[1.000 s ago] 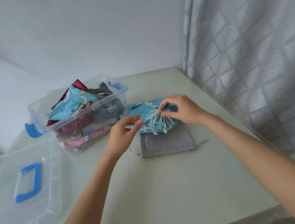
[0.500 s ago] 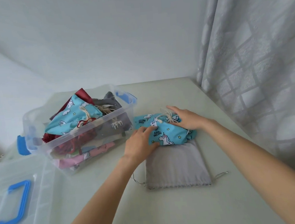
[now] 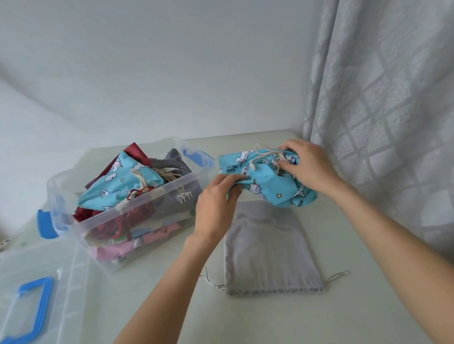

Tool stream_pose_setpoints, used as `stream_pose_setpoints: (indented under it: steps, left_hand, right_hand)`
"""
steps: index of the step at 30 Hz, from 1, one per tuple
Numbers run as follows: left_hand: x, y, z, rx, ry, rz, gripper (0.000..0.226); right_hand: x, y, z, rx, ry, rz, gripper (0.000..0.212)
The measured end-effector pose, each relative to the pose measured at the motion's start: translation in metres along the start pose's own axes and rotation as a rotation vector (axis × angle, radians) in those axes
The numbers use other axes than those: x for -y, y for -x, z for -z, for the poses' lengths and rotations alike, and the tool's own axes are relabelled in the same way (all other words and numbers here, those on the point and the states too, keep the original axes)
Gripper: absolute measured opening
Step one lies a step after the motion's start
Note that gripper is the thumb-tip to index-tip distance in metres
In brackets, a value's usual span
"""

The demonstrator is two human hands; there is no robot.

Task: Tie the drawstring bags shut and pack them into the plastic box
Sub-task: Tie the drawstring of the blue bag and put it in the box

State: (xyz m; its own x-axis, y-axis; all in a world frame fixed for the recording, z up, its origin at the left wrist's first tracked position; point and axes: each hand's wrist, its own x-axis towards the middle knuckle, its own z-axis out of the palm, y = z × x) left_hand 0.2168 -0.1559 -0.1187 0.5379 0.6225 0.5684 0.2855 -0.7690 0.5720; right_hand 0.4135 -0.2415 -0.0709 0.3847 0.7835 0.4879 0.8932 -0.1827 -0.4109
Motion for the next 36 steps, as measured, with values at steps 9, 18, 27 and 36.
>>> stream_pose_setpoints:
  steps: [9,18,27,36]
  left_hand:
    - [-0.036,0.008,0.1,-0.232,0.014,-0.226,0.021]
    - [0.005,0.018,0.197,-0.37,-0.289,-0.205,0.018]
    - [0.051,0.027,0.22,-0.12,-0.501,0.092,0.035]
    - [0.08,-0.036,0.201,0.389,-0.467,0.063,0.085]
  right_hand:
    - [0.081,-0.003,0.053,-0.191,-0.172,0.252,0.022]
    - [0.19,-0.085,-0.005,-0.024,-0.32,0.5,0.022]
    - [0.202,-0.096,-0.08,0.393,-0.141,0.459,0.033]
    - [0.194,-0.081,-0.075,0.536,0.098,0.48,0.076]
